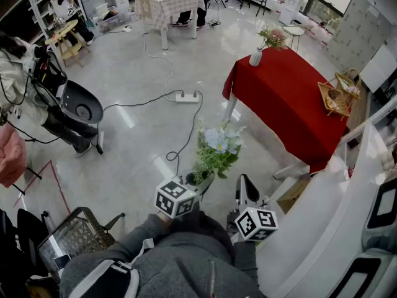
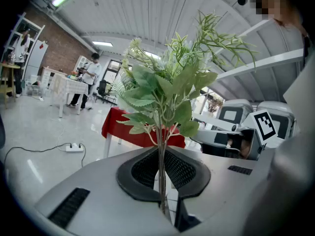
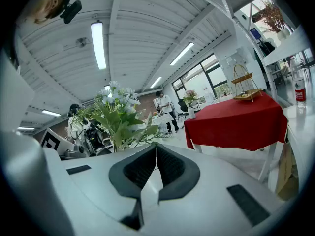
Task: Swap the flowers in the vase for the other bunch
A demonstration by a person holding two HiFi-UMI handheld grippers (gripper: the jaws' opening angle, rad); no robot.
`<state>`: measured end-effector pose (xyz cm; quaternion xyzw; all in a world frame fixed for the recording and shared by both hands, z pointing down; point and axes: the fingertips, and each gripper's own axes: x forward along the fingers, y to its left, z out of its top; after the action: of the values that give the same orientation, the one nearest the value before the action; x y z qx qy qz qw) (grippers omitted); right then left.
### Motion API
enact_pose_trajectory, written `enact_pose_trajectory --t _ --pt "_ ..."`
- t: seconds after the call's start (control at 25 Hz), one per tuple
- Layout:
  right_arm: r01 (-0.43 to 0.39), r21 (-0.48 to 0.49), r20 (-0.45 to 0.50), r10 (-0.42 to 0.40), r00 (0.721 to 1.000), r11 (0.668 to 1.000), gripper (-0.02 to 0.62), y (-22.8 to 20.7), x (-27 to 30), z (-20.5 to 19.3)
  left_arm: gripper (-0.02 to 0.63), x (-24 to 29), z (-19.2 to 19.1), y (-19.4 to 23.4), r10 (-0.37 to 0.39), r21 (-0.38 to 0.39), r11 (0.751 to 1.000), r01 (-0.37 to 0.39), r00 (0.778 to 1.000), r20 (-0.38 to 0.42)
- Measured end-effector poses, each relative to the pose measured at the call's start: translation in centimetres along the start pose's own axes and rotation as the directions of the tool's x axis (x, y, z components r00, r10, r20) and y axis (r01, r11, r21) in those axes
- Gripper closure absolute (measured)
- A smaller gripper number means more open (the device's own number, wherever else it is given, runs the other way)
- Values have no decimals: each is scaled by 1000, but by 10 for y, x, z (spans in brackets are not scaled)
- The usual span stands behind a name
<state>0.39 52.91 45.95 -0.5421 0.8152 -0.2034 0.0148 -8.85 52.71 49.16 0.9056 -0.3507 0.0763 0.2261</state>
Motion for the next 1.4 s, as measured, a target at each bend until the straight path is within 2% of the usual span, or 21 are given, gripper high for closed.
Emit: enact_pose_trajectory --t 0.28,0.4,0.48,0.8,1.04,1.24,1.4 --pt "-22 -34 18 23 1000 999 580 10 14 8 577 5 13 -2 15 -9 1000 -15 999 37" --pt "-29 -25 82 30 996 999 580 15 17 18 577 4 15 -3 18 3 1000 -18 999 38" --pt "-7 -22 120 10 993 1000 580 9 20 25 577 7 18 -1 16 4 1000 -16 999 42" --pt "107 35 141 -111 984 994 578 -17 49 45 575 37 46 13 -1 13 1000 0 998 66" --pt "134 39 145 -139 980 990 578 -35 74 59 575 60 63 31 3 4 1000 -3 997 77" --pt "163 -15 157 -159 975 986 578 -51 91 69 575 80 69 42 20 -7 1000 -20 997 72" --pt "175 3 158 -174 972 984 578 -61 104 74 574 93 74 51 31 -25 999 -30 997 69"
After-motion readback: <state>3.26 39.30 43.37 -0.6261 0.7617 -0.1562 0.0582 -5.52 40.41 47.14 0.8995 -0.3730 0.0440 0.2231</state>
